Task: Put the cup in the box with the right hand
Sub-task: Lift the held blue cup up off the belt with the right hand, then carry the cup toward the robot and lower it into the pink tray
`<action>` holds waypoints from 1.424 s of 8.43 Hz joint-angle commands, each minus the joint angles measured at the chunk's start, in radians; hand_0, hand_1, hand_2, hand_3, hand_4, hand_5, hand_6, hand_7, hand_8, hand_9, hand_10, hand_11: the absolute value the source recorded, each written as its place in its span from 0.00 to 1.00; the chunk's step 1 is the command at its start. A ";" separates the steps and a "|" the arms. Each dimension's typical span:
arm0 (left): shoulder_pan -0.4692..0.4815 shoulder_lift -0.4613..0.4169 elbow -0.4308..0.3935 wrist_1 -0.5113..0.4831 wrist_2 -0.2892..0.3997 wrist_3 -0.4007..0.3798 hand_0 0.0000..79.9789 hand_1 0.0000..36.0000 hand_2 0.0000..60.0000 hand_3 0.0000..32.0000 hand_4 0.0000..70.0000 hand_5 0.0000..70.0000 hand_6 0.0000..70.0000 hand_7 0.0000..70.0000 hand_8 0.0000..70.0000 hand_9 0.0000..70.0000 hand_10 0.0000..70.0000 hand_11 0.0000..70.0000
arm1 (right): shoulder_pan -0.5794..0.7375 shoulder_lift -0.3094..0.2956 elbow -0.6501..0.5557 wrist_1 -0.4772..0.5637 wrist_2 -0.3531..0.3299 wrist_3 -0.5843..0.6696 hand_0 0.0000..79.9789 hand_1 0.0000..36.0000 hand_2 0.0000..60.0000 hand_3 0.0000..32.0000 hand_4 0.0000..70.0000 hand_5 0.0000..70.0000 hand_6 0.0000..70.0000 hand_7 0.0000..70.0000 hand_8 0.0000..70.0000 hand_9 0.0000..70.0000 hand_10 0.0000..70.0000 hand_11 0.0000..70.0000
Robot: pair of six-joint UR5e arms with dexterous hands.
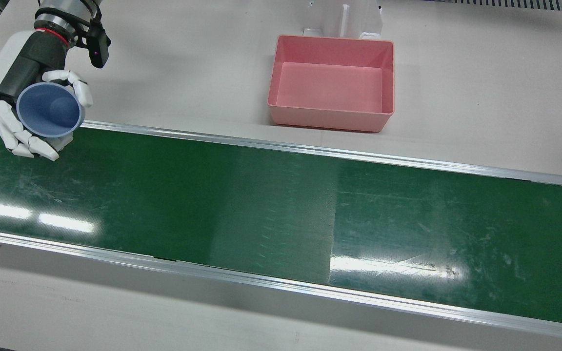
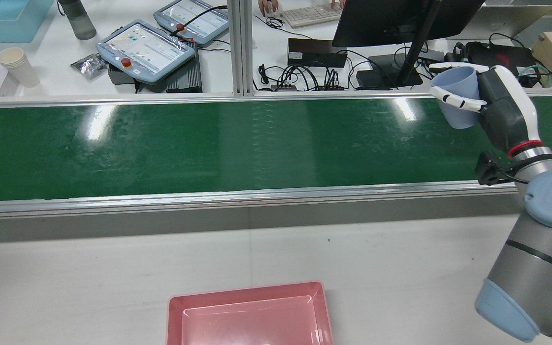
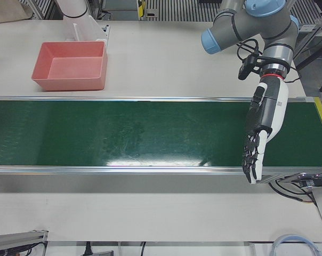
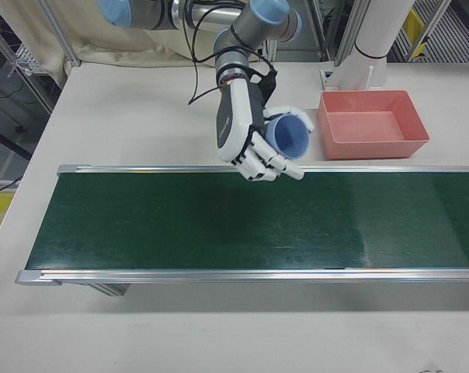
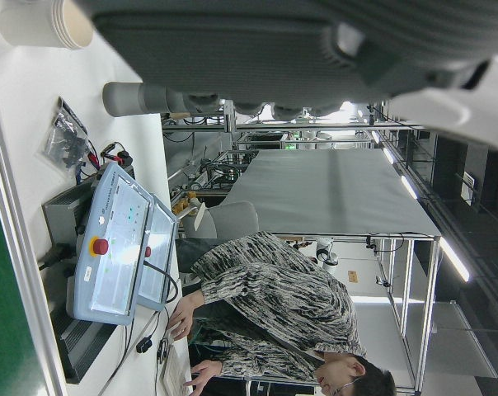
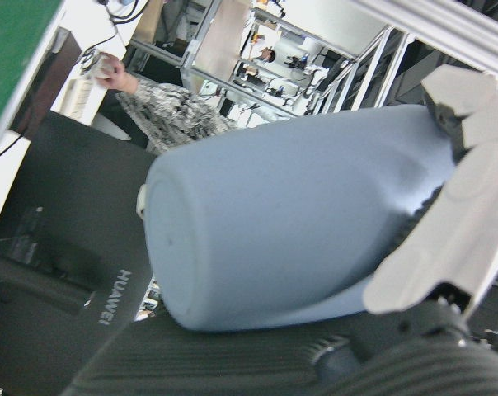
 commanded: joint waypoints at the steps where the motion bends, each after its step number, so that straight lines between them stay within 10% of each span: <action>1: 0.000 0.000 0.000 0.001 0.000 0.000 0.00 0.00 0.00 0.00 0.00 0.00 0.00 0.00 0.00 0.00 0.00 0.00 | -0.133 0.040 0.194 0.001 -0.003 -0.091 0.40 0.84 1.00 0.00 0.53 0.19 0.56 1.00 0.83 1.00 0.75 1.00; 8: 0.000 0.000 0.000 0.001 -0.002 0.000 0.00 0.00 0.00 0.00 0.00 0.00 0.00 0.00 0.00 0.00 0.00 0.00 | -0.675 0.128 0.171 0.030 0.021 -0.441 0.17 0.53 1.00 0.00 0.42 0.18 0.55 1.00 0.88 1.00 0.80 1.00; 10: 0.000 0.000 0.000 0.001 0.000 0.000 0.00 0.00 0.00 0.00 0.00 0.00 0.00 0.00 0.00 0.00 0.00 0.00 | -0.863 0.101 0.061 0.213 0.216 -0.435 0.29 0.43 1.00 0.00 0.40 0.16 0.48 1.00 0.81 1.00 0.71 0.99; 11: 0.000 0.000 0.000 0.001 -0.002 0.000 0.00 0.00 0.00 0.00 0.00 0.00 0.00 0.00 0.00 0.00 0.00 0.00 | -0.941 0.099 -0.019 0.369 0.329 -0.433 0.50 0.19 0.12 0.00 0.05 0.10 0.18 0.57 0.36 0.58 0.35 0.51; 12: 0.000 0.000 0.000 0.001 0.000 0.000 0.00 0.00 0.00 0.00 0.00 0.00 0.00 0.00 0.00 0.00 0.00 0.00 | -0.950 0.100 -0.098 0.535 0.339 -0.445 0.20 0.00 0.00 0.00 0.00 0.00 0.00 0.00 0.00 0.01 0.01 0.01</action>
